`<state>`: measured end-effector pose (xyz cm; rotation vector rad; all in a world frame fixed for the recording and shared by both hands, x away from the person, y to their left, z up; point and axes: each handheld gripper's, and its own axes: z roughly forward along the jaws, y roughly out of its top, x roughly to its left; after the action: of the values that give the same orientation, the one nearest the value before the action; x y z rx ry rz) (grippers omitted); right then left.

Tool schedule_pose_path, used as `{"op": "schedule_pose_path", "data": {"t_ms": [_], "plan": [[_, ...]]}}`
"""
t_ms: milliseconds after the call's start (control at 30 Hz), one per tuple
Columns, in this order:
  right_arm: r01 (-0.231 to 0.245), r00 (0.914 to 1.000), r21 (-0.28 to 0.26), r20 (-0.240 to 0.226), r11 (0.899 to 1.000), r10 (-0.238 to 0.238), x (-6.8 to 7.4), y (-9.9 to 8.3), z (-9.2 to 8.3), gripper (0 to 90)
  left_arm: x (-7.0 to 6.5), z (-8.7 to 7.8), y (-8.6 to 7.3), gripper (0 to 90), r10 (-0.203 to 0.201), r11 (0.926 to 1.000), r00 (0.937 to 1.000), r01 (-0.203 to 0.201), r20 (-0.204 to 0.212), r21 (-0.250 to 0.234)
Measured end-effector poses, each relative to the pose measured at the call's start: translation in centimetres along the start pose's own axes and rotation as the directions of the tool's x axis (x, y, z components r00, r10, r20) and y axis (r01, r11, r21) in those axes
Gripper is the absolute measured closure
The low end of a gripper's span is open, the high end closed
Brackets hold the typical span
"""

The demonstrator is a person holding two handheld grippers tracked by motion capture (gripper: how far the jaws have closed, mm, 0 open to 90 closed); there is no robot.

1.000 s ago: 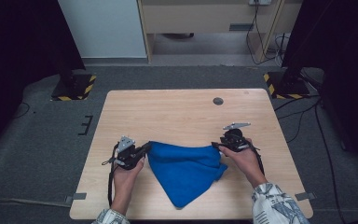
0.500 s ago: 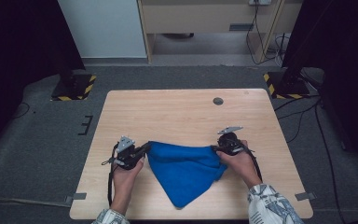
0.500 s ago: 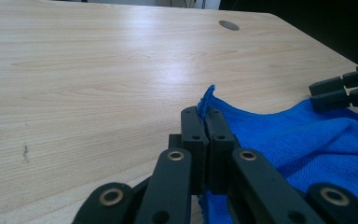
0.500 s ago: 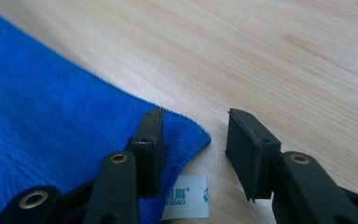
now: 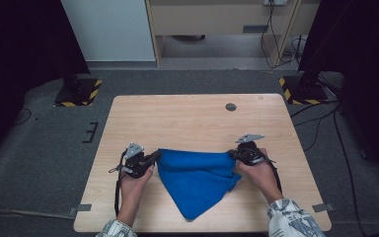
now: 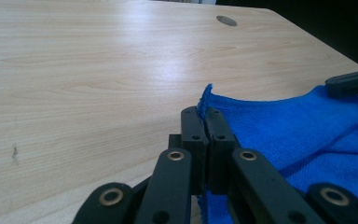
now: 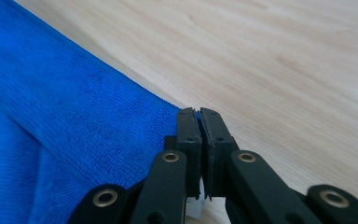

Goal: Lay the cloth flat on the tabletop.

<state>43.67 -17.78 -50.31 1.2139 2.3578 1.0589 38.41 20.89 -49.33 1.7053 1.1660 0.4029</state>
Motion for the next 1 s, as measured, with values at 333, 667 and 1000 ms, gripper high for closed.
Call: {"op": "schedule_pose_path", "data": {"t_ms": [333,667,1000], "plan": [[-0.019,0.9998,-0.116,-0.002,0.993,0.018,-0.8,1.6,-3.9,87.3,-0.4,1.0,2.7,87.9,0.017,0.9998,0.9995,-0.017,0.027,0.002],[-0.050,0.9988,-0.152,-0.006,0.987,0.049,-2.0,2.1,-4.9,87.3,-0.8,2.2,5.2,87.9,0.051,0.9985,0.9983,-0.052,0.028,0.016],[-0.081,0.9966,-0.192,-0.031,0.978,0.077,-3.0,1.7,-5.5,87.3,-1.9,3.1,6.5,87.9,0.066,0.9972,0.9974,-0.067,0.030,0.035]]}}
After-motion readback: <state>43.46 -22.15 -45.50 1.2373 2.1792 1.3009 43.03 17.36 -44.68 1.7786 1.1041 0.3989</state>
